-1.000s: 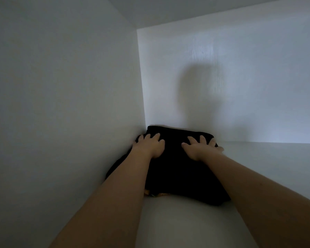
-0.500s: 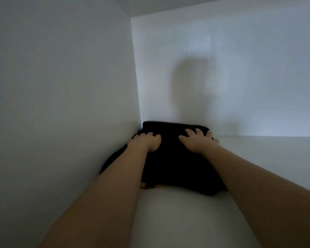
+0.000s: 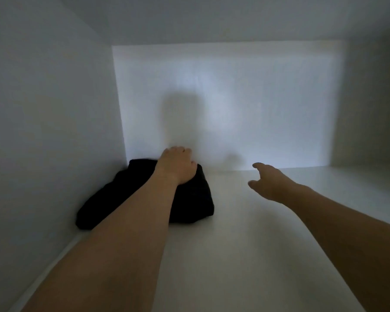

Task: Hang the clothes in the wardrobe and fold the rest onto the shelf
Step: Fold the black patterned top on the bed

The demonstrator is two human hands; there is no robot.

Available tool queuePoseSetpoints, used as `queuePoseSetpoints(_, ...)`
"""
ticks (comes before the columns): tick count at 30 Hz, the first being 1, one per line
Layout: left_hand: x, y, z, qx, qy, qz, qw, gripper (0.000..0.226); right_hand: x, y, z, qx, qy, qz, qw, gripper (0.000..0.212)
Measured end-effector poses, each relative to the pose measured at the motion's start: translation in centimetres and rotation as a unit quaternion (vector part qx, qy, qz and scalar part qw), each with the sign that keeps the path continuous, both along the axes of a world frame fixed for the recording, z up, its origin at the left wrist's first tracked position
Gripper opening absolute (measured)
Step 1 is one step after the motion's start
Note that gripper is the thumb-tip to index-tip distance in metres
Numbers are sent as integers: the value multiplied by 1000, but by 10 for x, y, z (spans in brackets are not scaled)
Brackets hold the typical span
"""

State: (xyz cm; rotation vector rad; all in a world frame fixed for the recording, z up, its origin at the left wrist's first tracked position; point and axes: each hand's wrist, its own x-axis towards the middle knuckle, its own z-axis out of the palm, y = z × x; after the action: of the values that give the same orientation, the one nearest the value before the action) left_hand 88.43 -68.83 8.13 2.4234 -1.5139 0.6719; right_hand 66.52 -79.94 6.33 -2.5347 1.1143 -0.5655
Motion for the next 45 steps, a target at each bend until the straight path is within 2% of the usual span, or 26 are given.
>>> queuePoseSetpoints(10, -202, -45, -6, 4, 9, -201, 980, 50, -204, 28, 3, -45, 41, -152, 986, 60)
queuePoseSetpoints(18, -365, -5, -17, -14, 56, -313, 948, 47, -365, 112, -17, -70, 16, -239, 968, 54)
queuePoseSetpoints(25, -469, 46, -71, -40, 41, -429, 902, 57, -462, 191, -64, -30, 60, -278, 958, 55)
queuePoseSetpoints(30, -532, 54, -101, 1, 58, -496, 866, 60, -512, 223, -91, 21, 109, -306, 945, 56)
queuePoseSetpoints(37, -596, 63, -153, 85, 88, -536, 835, 64, -565, 256, -123, 62, 85, -376, 920, 55)
queuePoseSetpoints(42, -648, 105, -186, 158, 75, -560, 810, 70, -628, 334, -163, 130, 81, -431, 889, 54)
queuePoseSetpoints(45, -703, 148, -191, 189, 80, -583, 786, 51, -678, 390, -173, 141, 64, -482, 862, 53)
